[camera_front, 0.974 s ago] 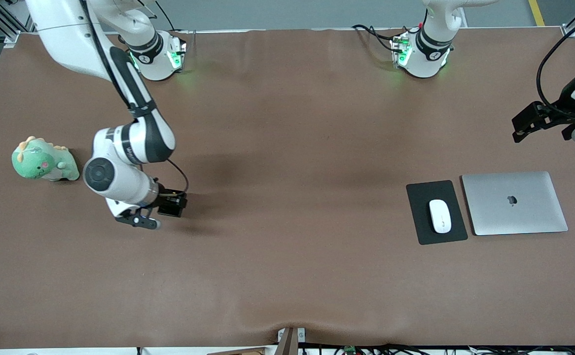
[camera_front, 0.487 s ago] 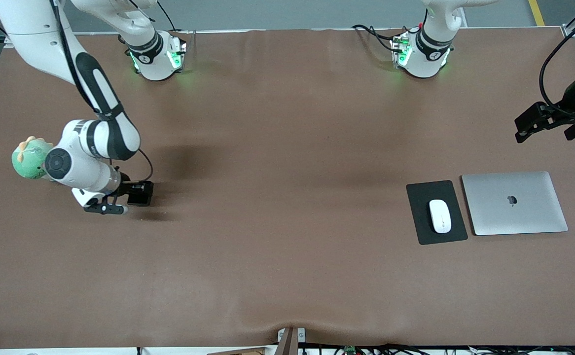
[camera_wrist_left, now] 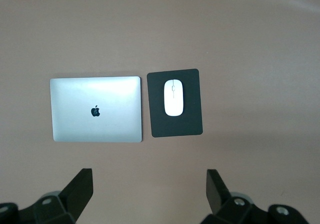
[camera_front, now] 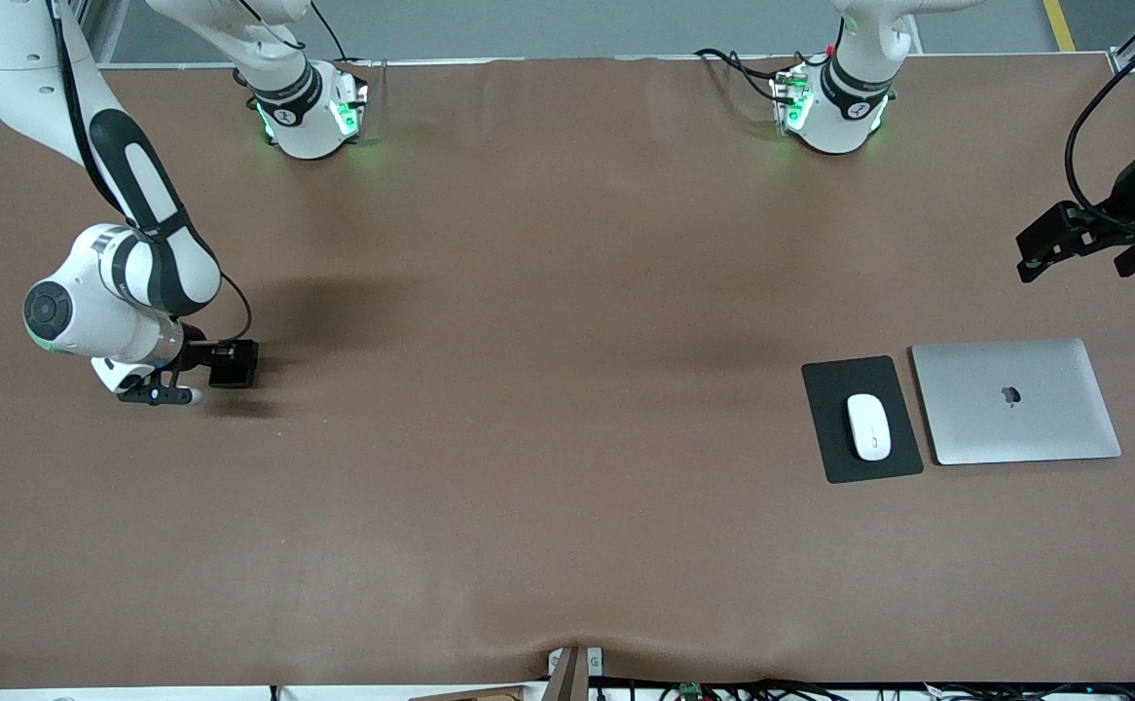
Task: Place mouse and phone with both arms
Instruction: 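Carry the phone with the right gripper toward the green plush toy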
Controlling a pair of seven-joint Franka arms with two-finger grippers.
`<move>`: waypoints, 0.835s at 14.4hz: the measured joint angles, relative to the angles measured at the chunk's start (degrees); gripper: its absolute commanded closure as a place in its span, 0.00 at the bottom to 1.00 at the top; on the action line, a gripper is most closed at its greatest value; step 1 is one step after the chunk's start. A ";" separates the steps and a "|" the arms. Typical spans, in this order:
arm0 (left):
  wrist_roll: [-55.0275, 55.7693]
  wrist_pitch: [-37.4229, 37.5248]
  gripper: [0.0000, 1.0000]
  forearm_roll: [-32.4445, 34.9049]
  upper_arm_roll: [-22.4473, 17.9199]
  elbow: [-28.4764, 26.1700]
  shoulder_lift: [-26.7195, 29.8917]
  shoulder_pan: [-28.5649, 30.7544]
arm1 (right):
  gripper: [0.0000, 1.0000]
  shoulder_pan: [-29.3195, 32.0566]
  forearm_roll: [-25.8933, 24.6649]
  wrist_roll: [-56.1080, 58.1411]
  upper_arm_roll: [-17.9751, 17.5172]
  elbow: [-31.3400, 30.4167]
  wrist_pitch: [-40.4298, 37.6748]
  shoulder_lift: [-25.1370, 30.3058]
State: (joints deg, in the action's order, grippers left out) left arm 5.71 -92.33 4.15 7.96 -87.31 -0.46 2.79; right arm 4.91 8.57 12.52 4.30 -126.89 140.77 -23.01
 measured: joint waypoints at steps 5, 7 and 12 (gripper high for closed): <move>0.00 0.21 0.00 0.00 0.00 0.00 0.00 0.03 | 0.26 0.00 0.00 0.01 -0.16 -1.29 0.62 0.01; 0.00 0.27 0.00 0.00 0.00 0.00 0.00 0.05 | 0.00 0.02 0.00 0.01 -0.16 -1.30 0.62 0.01; 0.00 1.08 0.00 -1.91 0.12 -0.05 0.00 0.01 | 0.00 0.05 0.00 0.00 -0.16 -0.40 -0.05 0.31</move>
State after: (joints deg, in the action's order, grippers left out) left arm 5.71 -91.25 2.24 8.08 -87.36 -0.45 2.81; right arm 4.97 8.58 12.52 4.14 -127.29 140.72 -22.70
